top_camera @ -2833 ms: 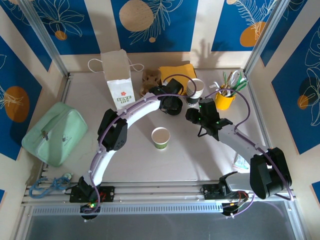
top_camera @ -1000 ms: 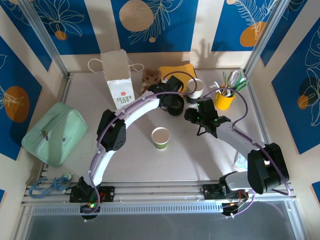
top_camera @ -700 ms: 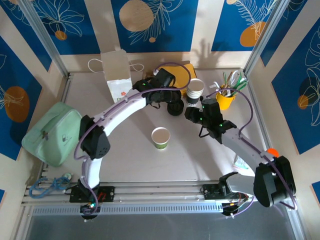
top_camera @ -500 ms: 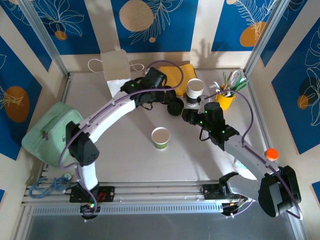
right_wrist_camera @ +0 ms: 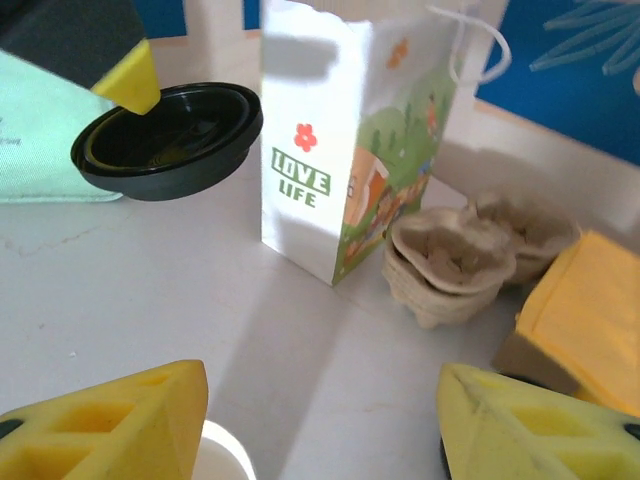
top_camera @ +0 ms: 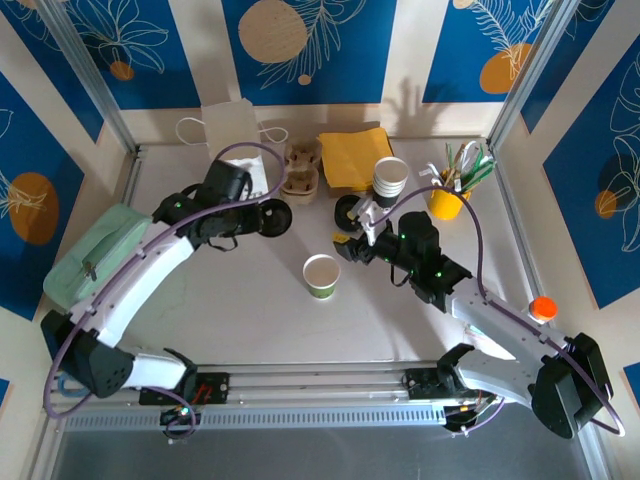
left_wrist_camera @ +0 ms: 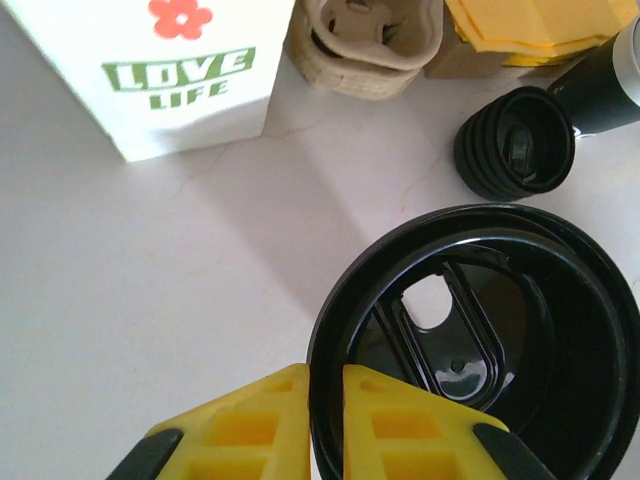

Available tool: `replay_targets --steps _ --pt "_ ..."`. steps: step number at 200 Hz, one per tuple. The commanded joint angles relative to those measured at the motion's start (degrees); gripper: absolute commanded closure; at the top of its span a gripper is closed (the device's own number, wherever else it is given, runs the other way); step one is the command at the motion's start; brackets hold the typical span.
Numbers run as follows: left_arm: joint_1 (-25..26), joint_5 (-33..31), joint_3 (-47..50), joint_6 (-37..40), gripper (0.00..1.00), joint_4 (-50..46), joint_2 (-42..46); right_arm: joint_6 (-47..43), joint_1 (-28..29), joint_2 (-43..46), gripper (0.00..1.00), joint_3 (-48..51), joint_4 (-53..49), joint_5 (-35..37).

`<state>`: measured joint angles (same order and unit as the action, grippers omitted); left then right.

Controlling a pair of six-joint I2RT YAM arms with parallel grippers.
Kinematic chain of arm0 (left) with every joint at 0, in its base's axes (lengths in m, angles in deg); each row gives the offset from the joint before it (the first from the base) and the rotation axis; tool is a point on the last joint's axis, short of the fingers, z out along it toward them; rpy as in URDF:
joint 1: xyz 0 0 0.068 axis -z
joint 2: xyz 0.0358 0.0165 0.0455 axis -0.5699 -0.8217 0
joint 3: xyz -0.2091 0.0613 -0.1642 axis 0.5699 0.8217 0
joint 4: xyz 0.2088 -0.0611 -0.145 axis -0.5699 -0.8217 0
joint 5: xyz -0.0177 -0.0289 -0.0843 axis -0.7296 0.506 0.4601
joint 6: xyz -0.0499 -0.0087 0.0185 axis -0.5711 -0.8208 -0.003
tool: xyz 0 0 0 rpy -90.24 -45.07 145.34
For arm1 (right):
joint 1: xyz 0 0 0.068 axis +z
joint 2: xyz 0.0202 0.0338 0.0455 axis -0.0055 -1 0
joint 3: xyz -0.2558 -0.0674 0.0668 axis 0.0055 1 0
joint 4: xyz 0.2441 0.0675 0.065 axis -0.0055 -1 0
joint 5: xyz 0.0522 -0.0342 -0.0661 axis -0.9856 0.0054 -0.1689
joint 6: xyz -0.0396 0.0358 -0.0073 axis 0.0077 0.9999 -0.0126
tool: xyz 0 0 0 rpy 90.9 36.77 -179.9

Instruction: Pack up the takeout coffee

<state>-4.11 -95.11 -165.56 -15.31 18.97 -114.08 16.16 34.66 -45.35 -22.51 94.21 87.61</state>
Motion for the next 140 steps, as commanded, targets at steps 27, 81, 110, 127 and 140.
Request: replay_targets --steps 27,81,110,127,140 --pt "-2.50 10.81 4.28 0.36 0.86 -2.15 5.76 -32.84 6.60 0.02 0.39 1.20 2.89 -5.14" --pt "-2.68 14.65 4.71 1.24 0.86 -4.46 7.24 -42.98 10.28 -3.83 0.39 -2.41 4.87 -2.36" --pt "-2.68 15.75 4.37 1.82 0.85 -5.48 6.74 -47.60 12.06 -5.57 0.46 -5.86 1.87 -1.17" --pt "-2.68 16.17 4.40 1.86 0.85 -5.64 6.73 -49.39 12.49 -5.74 0.47 -6.46 2.07 -1.40" --pt "-2.69 16.46 4.36 1.75 0.85 -5.61 6.71 -50.46 12.39 -6.02 0.48 -7.68 -0.07 -2.30"
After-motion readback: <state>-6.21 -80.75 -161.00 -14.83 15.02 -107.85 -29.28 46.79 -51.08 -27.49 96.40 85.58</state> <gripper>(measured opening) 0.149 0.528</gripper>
